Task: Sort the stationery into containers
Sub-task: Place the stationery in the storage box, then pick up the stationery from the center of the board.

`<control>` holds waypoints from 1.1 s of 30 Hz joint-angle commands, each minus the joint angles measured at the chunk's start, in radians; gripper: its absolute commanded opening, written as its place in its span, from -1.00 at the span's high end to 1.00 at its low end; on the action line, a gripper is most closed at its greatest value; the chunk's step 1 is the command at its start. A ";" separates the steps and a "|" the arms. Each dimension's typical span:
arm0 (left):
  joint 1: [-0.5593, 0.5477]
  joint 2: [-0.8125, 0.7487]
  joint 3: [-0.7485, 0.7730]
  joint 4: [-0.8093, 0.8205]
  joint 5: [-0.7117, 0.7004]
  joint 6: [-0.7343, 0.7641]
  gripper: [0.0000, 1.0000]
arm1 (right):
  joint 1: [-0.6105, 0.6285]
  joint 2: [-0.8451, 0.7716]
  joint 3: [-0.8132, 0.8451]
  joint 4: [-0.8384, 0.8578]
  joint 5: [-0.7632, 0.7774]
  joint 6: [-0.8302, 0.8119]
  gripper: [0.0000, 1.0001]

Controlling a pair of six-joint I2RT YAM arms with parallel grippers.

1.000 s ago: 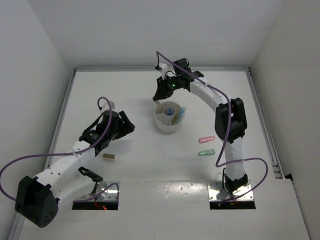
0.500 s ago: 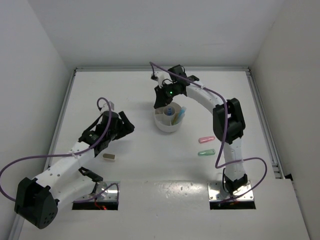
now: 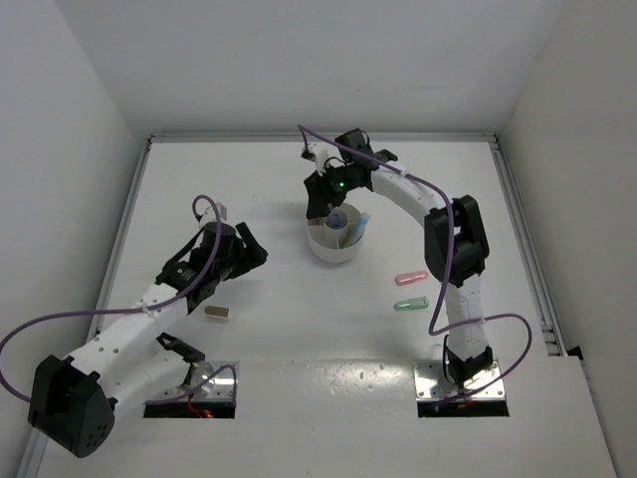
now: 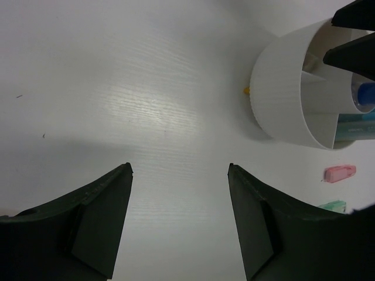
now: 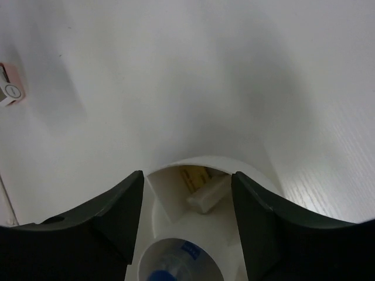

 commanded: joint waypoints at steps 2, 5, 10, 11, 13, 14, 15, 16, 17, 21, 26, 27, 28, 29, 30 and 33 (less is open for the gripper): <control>0.012 -0.017 -0.005 0.030 0.014 -0.004 -0.43 | 0.000 -0.060 -0.002 0.011 -0.002 -0.040 -0.26; 0.012 -0.017 0.004 0.030 0.014 -0.014 -0.18 | 0.000 -0.085 0.044 -0.001 -0.014 -0.040 -0.22; 0.012 -0.006 0.070 -0.129 -0.157 -0.149 1.00 | 0.000 -0.163 0.075 -0.010 -0.069 -0.050 0.85; -0.001 -0.006 0.090 -0.269 -0.216 -0.197 1.00 | 0.000 -0.204 0.063 -0.010 -0.069 -0.050 0.97; -0.025 0.004 0.140 -0.408 -0.355 -0.411 0.82 | -0.009 -0.255 0.035 0.022 -0.014 -0.019 1.00; -0.025 0.004 0.149 -0.483 -0.377 -0.501 0.33 | -0.018 -0.281 -0.008 0.039 0.000 -0.010 0.86; -0.025 0.004 0.150 -0.581 -0.386 -0.621 0.12 | -0.018 -0.338 -0.032 0.066 0.012 -0.010 0.71; -0.025 0.020 0.160 -0.632 -0.397 -0.686 -0.04 | -0.018 -0.369 -0.058 0.077 0.047 -0.010 0.53; -0.025 0.041 0.160 -0.661 -0.397 -0.726 -0.20 | -0.027 -0.399 -0.118 0.088 0.078 -0.010 0.40; -0.025 0.075 0.146 -0.711 -0.313 -0.849 -0.26 | -0.027 -0.568 -0.292 0.156 0.170 -0.019 -0.09; -0.034 0.086 0.125 -0.767 -0.278 -0.944 -0.26 | -0.036 -0.740 -0.422 0.147 0.277 -0.046 -0.37; -0.047 0.086 0.125 -0.783 -0.278 -0.962 -0.26 | -0.036 -0.757 -0.433 0.137 0.309 -0.059 -0.37; -0.060 0.086 0.125 -0.795 -0.278 -0.978 -0.26 | -0.046 -0.772 -0.451 0.124 0.320 -0.059 -0.37; -0.060 0.086 0.125 -0.822 -0.269 -1.011 -0.26 | -0.046 -0.787 -0.464 0.123 0.329 -0.068 -0.37; -0.077 0.086 0.125 -0.835 -0.268 -1.028 -0.26 | -0.046 -0.801 -0.476 0.123 0.330 -0.068 -0.37; -0.132 0.086 0.116 -0.879 -0.238 -1.085 -0.26 | -0.046 -0.832 -0.526 0.123 0.339 -0.068 -0.37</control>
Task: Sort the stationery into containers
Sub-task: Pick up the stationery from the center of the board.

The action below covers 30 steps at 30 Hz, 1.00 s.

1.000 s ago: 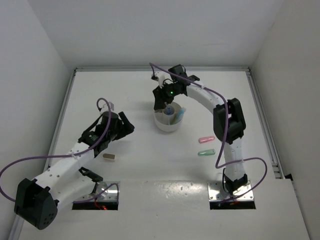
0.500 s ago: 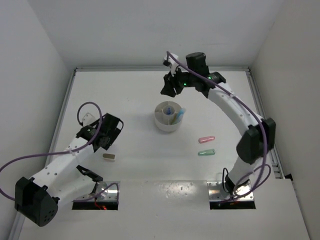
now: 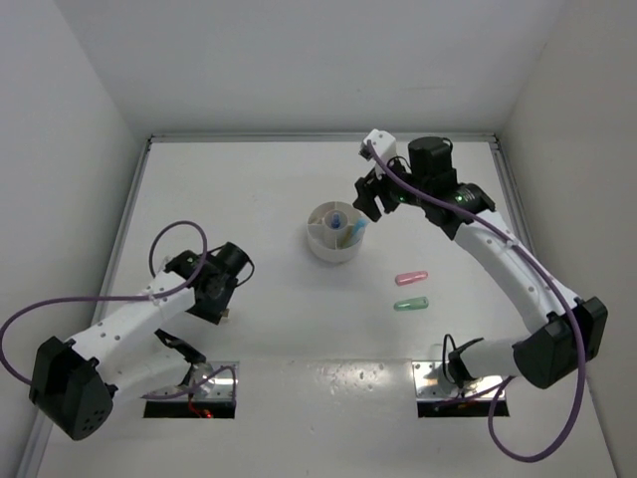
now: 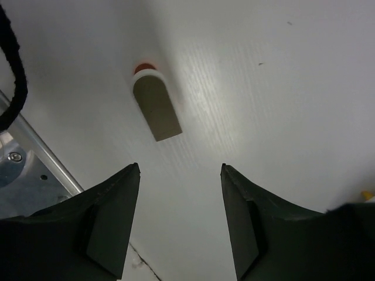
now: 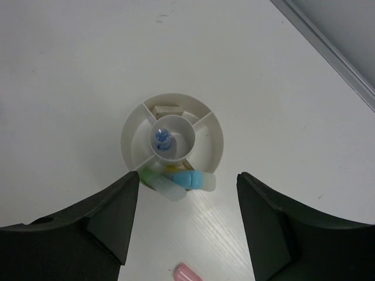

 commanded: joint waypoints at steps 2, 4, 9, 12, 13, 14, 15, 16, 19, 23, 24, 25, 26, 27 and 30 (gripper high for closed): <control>-0.064 -0.001 -0.043 -0.097 0.042 -0.161 -0.26 | -0.016 -0.063 -0.053 0.021 0.036 -0.008 -0.37; -0.073 -0.001 -0.072 -0.117 0.032 -0.201 -0.26 | -0.016 -0.072 -0.073 0.036 0.027 0.001 -0.37; -0.099 0.028 -0.072 -0.122 0.012 -0.272 -0.24 | -0.025 -0.103 -0.128 0.054 0.005 0.010 -0.37; -0.099 0.084 -0.063 -0.122 0.000 -0.285 -0.24 | -0.035 -0.116 -0.150 0.054 0.005 0.010 -0.37; -0.099 0.097 -0.063 -0.108 -0.012 -0.285 -0.24 | -0.035 -0.130 -0.150 0.063 0.005 0.010 -0.37; -0.084 0.121 -0.063 -0.099 -0.012 -0.285 -0.24 | -0.035 -0.144 -0.161 0.063 -0.006 0.010 -0.37; -0.071 0.132 -0.063 -0.068 -0.026 -0.267 -0.24 | -0.044 -0.144 -0.170 0.063 -0.006 0.010 -0.37; -0.052 0.144 -0.063 -0.057 -0.026 -0.267 -0.24 | -0.044 -0.155 -0.170 0.063 -0.018 0.010 -0.37; -0.030 0.174 -0.054 0.005 -0.035 -0.238 -0.24 | -0.044 -0.164 -0.180 0.063 -0.029 0.010 -0.37; 0.005 0.212 -0.029 0.035 -0.044 -0.209 -0.24 | -0.053 -0.173 -0.199 0.063 -0.038 0.010 -0.37; 0.005 0.212 -0.014 0.035 -0.044 -0.209 -0.24 | -0.053 -0.173 -0.199 0.063 -0.038 0.010 -0.37; 0.022 0.221 -0.014 0.035 -0.044 -0.209 -0.24 | -0.053 -0.173 -0.199 0.063 -0.038 0.010 -0.37; 0.044 0.221 -0.014 0.035 -0.044 -0.192 -0.24 | -0.053 -0.173 -0.199 0.063 -0.047 0.010 -0.37; 0.053 0.221 -0.014 0.045 -0.044 -0.192 -0.24 | -0.053 -0.173 -0.199 0.073 -0.047 0.010 -0.37; 0.077 0.221 -0.061 0.056 -0.035 -0.172 -0.24 | -0.053 -0.173 -0.199 0.073 -0.047 0.010 -0.37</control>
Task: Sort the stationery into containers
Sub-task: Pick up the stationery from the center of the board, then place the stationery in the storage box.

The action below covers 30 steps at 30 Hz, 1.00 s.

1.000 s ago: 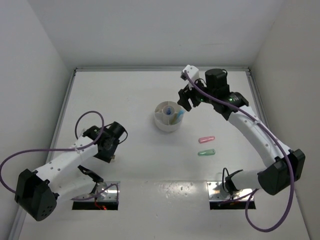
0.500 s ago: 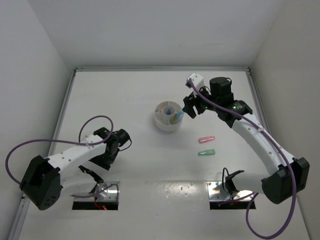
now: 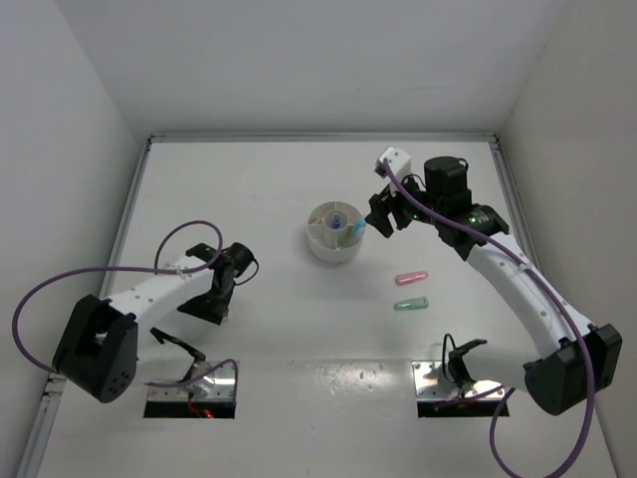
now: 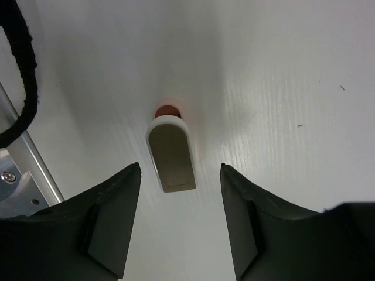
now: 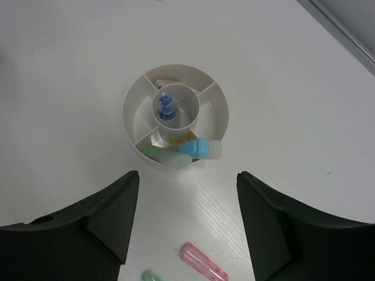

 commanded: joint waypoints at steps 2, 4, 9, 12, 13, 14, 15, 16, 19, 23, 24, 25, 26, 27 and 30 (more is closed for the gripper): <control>0.038 0.000 -0.058 0.033 -0.002 -0.047 -0.24 | -0.006 -0.025 -0.004 0.038 -0.025 0.009 -0.37; 0.059 -0.009 -0.082 0.045 0.011 -0.038 -0.21 | -0.015 -0.025 -0.004 0.038 -0.025 0.009 -0.37; 0.091 0.017 -0.108 0.091 0.011 -0.004 -0.05 | -0.015 -0.025 -0.004 0.038 -0.025 0.018 -0.37; 0.114 0.041 -0.108 0.111 0.011 0.030 0.48 | -0.015 -0.025 -0.013 0.038 -0.025 0.018 -0.37; 0.115 0.041 -0.098 0.111 0.011 0.030 0.93 | -0.015 -0.025 -0.013 0.038 -0.025 0.018 -0.37; 0.115 0.041 -0.098 0.111 0.011 0.040 1.00 | -0.015 -0.025 -0.013 0.038 -0.025 0.018 -0.37; 0.115 0.041 -0.069 0.111 0.011 0.056 1.00 | -0.024 -0.025 -0.013 0.038 -0.025 0.018 -0.37; 0.115 0.041 -0.056 0.111 0.011 0.056 1.00 | -0.025 -0.025 -0.013 0.038 -0.025 0.018 -0.37; 0.049 0.018 0.026 0.064 0.000 0.068 1.00 | -0.025 -0.025 -0.022 0.047 -0.025 0.018 -0.37; -0.059 0.023 0.212 0.085 0.000 0.143 1.00 | -0.025 -0.025 -0.044 0.056 0.022 0.009 -0.37; -0.077 0.038 0.256 0.099 0.011 0.163 1.00 | -0.025 -0.025 -0.044 0.056 0.036 0.009 -0.37; -0.094 0.056 0.352 0.113 0.023 0.186 1.00 | -0.025 -0.025 -0.044 0.065 0.077 -0.002 -0.25; -0.127 0.078 0.400 0.127 0.023 0.206 1.00 | -0.025 -0.025 -0.056 0.074 0.095 -0.011 -0.02; -0.143 0.127 0.448 0.136 0.023 0.223 1.00 | -0.025 -0.034 -0.067 0.074 0.111 -0.011 0.34; -0.197 0.211 0.618 0.147 0.023 0.253 1.00 | -0.025 -0.048 -0.101 0.099 0.148 -0.021 1.00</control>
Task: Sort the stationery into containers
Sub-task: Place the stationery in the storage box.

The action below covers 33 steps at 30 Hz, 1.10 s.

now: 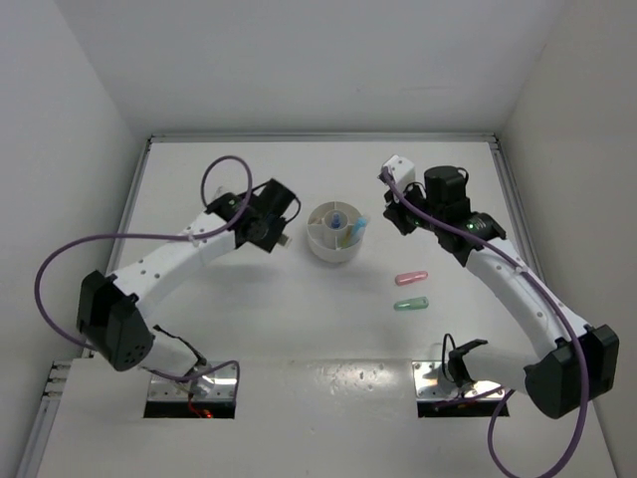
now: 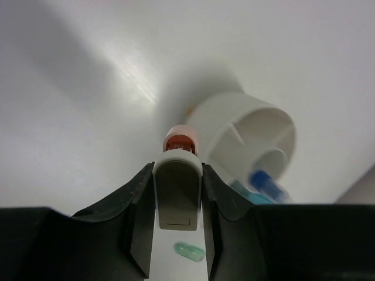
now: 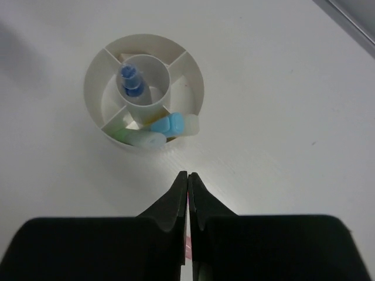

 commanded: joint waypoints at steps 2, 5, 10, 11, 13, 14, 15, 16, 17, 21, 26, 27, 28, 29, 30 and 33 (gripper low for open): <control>-0.072 0.153 0.206 0.023 0.004 0.069 1.00 | -0.006 -0.049 -0.042 0.078 0.110 -0.020 1.00; -0.088 0.271 0.309 0.023 -0.006 0.082 1.00 | -0.006 -0.072 -0.055 0.089 0.152 -0.020 1.00; -0.119 0.388 0.411 0.023 0.019 0.082 1.00 | -0.006 -0.082 -0.078 0.098 0.175 -0.020 1.00; -0.119 0.399 0.411 0.023 0.019 0.082 1.00 | -0.006 -0.082 -0.078 0.098 0.175 -0.020 1.00; -0.119 0.413 0.431 0.023 0.010 0.082 1.00 | -0.006 -0.082 -0.078 0.098 0.175 -0.020 1.00; -0.119 0.423 0.431 0.023 0.010 0.092 1.00 | -0.006 -0.082 -0.078 0.098 0.175 -0.020 1.00; -0.128 0.423 0.441 0.023 0.010 0.092 1.00 | -0.006 -0.082 -0.078 0.098 0.175 -0.020 1.00; -0.128 0.435 0.442 0.023 0.010 0.101 1.00 | -0.006 -0.082 -0.078 0.098 0.175 -0.020 1.00; -0.128 0.445 0.451 0.023 0.010 0.102 1.00 | -0.006 -0.082 -0.078 0.098 0.175 -0.020 1.00; -0.128 0.465 0.460 0.023 -0.001 0.102 1.00 | -0.015 -0.082 -0.078 0.098 0.165 -0.020 1.00; -0.128 0.485 0.469 0.023 0.008 0.112 1.00 | -0.015 -0.082 -0.078 0.098 0.165 -0.020 1.00; -0.128 0.485 0.469 0.023 0.008 0.112 1.00 | -0.015 -0.082 -0.078 0.098 0.165 -0.020 1.00; -0.128 0.494 0.469 0.023 0.008 0.112 1.00 | -0.015 -0.082 -0.078 0.098 0.165 -0.020 1.00; -0.128 0.494 0.469 0.023 0.008 0.112 1.00 | -0.015 -0.082 -0.078 0.098 0.165 -0.020 1.00; -0.128 0.494 0.469 0.023 0.017 0.112 1.00 | -0.015 -0.082 -0.078 0.098 0.165 -0.020 1.00; -0.128 0.503 0.469 0.023 0.017 0.112 1.00 | -0.015 -0.091 -0.078 0.098 0.165 -0.020 1.00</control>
